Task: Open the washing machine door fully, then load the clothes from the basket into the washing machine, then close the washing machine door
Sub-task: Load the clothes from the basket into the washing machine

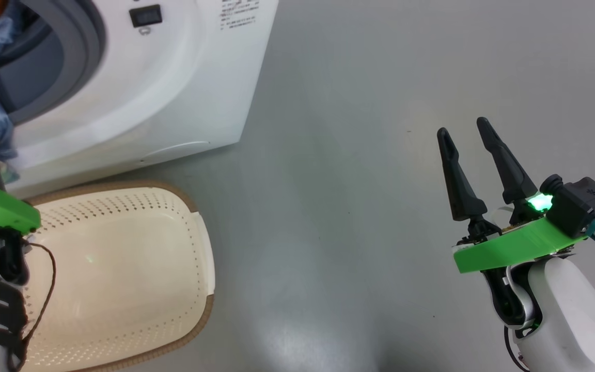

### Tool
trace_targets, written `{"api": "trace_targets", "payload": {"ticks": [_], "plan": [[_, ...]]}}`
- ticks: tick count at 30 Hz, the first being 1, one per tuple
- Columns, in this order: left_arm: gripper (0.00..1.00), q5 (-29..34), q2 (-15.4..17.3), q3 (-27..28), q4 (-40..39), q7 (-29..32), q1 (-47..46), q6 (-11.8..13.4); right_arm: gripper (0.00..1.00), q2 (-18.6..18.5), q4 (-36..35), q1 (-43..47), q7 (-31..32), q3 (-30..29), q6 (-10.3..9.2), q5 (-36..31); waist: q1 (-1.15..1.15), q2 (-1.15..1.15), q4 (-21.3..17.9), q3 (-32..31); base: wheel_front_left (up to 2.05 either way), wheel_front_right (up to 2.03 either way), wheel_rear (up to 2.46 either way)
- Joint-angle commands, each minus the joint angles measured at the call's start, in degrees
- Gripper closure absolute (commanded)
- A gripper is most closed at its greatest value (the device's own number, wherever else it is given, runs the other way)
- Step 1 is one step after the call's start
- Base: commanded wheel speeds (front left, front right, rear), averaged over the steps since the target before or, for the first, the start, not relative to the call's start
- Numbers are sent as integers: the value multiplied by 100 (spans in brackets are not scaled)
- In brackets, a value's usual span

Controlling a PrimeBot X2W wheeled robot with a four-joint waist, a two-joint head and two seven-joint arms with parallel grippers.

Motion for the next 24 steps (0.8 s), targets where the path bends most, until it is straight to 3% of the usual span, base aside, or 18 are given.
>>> {"api": "trace_targets", "payload": {"ticks": [1,24], "plan": [[100,83,231,91,-168,-59,118,-29,0,-98,-98,2,-46,77,42,24,0,0,21,-48,0,0,0],[100,759,209,788,-2641,-61,1790,-80,0,-127,34,210,-46,178,42,150,0,0,162,-672,0,0,0]]}}
